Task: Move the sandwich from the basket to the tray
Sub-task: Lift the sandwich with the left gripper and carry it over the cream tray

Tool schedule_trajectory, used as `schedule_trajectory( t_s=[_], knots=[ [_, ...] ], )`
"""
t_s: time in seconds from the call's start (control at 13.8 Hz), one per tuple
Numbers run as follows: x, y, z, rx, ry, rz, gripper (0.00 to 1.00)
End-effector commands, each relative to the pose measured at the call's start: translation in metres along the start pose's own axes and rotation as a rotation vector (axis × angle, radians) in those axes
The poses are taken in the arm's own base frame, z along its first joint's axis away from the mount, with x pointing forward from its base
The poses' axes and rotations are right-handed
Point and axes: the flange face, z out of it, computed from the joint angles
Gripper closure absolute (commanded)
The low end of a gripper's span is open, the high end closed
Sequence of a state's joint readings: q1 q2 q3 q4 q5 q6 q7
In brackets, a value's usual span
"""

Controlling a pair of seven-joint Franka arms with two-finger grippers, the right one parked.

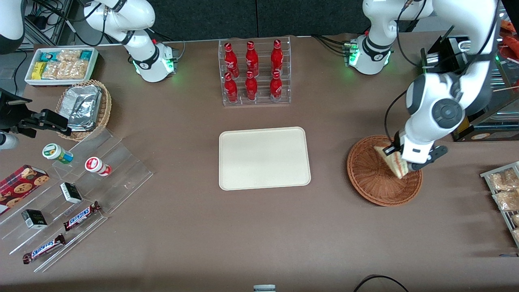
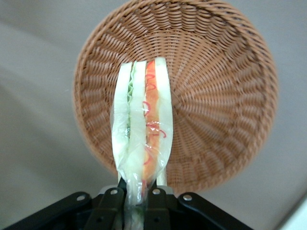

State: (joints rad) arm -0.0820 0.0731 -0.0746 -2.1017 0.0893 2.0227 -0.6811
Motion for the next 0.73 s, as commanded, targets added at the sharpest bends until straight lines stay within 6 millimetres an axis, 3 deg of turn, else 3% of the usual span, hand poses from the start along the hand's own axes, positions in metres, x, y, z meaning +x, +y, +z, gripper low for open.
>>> schedule_trajectory(
  t_s=[0.0,0.22,0.44,0.65],
  knots=[
    [-0.045,0.048,-0.043,0.023,0.01,0.098,1.0],
    [-0.093,0.105,-0.068,0.027,0.018,0.221,1.0],
    [-0.135,0.158,-0.069,-0.003,-0.001,0.252,1.0],
    [-0.162,0.208,-0.064,-0.035,-0.033,0.307,1.0]
  ],
)
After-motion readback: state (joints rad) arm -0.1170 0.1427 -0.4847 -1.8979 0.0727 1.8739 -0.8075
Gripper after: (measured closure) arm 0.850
